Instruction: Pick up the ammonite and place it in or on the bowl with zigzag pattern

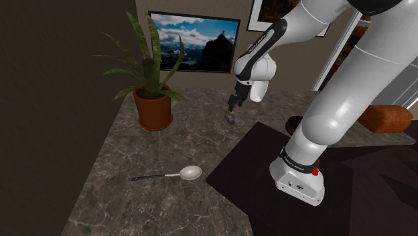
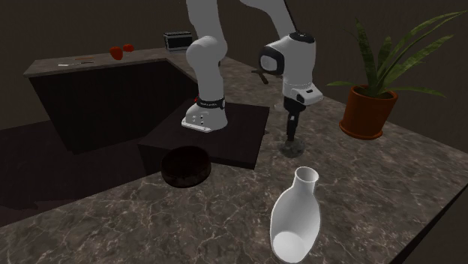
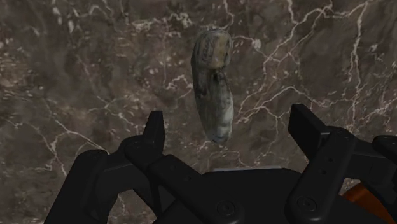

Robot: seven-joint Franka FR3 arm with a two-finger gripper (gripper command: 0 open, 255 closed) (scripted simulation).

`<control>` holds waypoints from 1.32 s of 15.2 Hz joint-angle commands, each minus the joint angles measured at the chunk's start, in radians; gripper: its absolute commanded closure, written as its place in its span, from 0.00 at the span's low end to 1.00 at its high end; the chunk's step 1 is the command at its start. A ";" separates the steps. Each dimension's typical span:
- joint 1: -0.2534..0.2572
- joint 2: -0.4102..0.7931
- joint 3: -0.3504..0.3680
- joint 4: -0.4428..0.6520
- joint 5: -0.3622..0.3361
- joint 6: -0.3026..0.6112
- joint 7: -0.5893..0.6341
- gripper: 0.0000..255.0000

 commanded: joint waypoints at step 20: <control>0.031 0.180 0.032 0.030 0.266 0.125 -0.198 1.00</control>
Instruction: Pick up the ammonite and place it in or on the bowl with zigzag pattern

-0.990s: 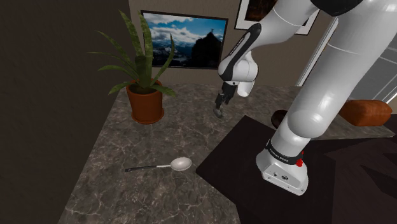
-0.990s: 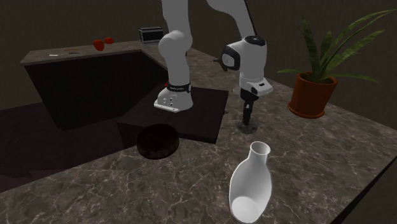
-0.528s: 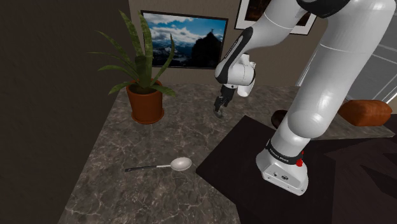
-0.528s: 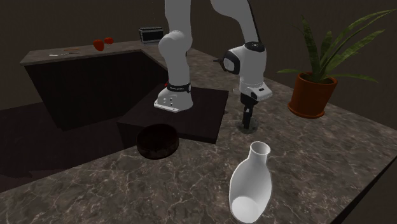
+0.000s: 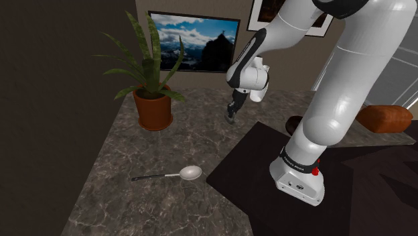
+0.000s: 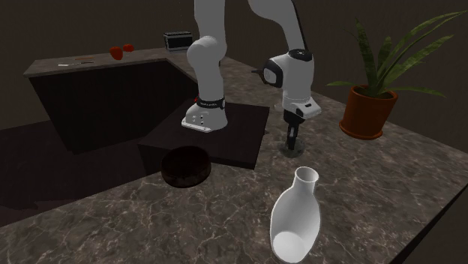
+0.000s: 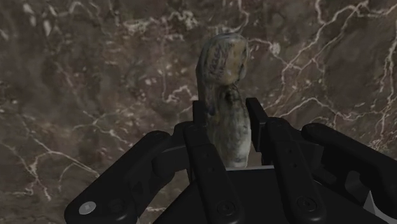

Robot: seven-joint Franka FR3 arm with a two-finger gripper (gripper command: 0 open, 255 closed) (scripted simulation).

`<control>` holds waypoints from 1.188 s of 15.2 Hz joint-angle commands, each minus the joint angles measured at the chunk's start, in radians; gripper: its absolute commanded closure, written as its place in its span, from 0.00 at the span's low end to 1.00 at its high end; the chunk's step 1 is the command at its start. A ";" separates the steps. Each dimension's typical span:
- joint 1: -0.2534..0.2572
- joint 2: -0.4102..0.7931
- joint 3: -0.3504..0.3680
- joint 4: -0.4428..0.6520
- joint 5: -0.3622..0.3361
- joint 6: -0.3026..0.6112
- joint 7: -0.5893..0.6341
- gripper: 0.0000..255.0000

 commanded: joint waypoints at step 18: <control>-0.038 -0.239 -0.032 -0.016 -0.334 -0.186 0.260 1.00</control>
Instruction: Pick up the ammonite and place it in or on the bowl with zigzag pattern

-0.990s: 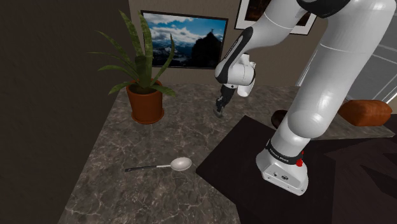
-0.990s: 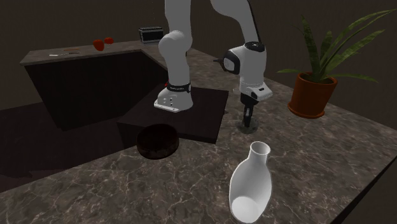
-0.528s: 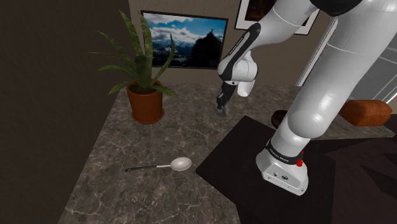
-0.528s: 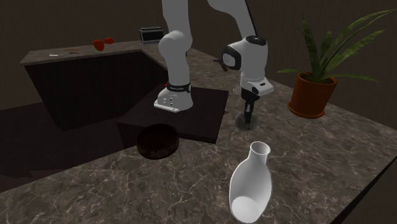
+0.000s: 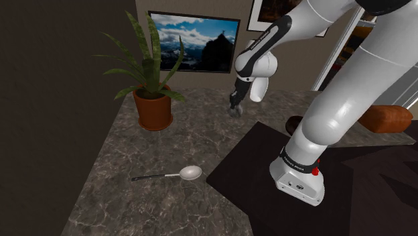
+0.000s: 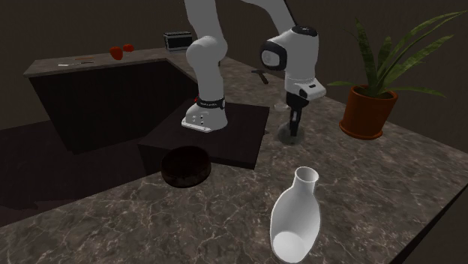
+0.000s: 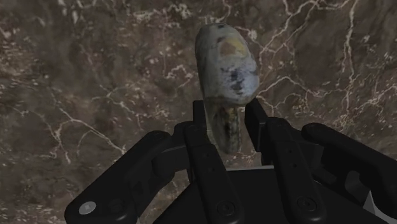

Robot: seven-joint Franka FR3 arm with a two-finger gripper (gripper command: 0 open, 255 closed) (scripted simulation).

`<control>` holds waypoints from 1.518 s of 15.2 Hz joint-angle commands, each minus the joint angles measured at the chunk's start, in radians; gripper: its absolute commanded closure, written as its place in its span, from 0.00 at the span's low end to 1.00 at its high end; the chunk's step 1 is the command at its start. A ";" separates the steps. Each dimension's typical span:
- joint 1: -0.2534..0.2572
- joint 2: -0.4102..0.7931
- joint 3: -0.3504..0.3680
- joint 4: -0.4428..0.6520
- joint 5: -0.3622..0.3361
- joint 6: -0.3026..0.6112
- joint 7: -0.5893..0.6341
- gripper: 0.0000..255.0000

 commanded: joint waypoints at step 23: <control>-0.210 -0.414 -0.036 -0.054 -0.268 -0.353 0.014 1.00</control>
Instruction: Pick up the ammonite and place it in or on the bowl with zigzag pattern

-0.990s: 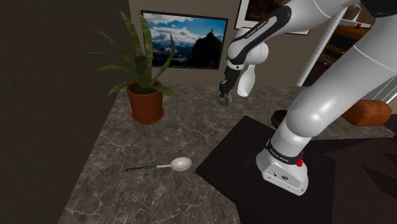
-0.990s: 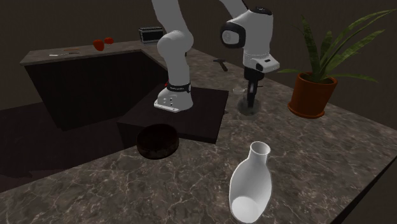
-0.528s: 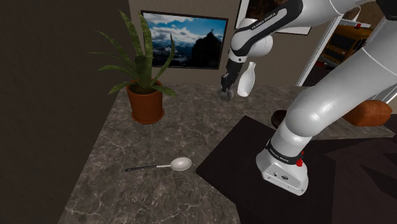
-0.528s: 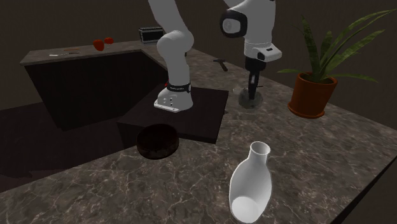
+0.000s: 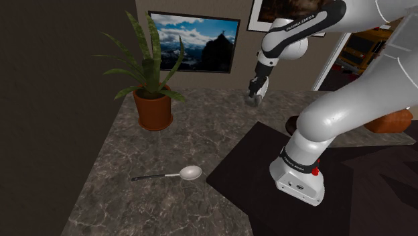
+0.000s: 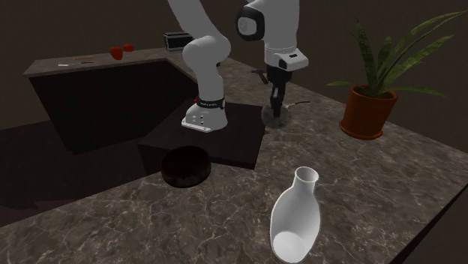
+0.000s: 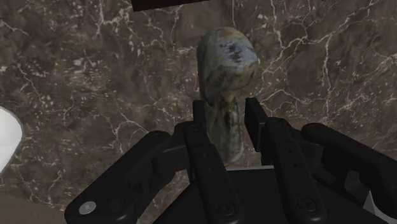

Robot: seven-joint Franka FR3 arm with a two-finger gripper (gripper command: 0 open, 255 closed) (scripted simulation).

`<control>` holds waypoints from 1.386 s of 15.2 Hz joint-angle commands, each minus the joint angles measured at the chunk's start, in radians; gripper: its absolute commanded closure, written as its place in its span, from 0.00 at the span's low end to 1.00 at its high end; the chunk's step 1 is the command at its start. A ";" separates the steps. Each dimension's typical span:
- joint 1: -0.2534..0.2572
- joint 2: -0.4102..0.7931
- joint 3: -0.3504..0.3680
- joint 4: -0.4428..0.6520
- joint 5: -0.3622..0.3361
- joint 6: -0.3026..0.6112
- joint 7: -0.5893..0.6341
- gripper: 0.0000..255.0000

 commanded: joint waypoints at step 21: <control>-0.426 -0.193 -0.400 0.064 -0.350 -0.251 -0.549 1.00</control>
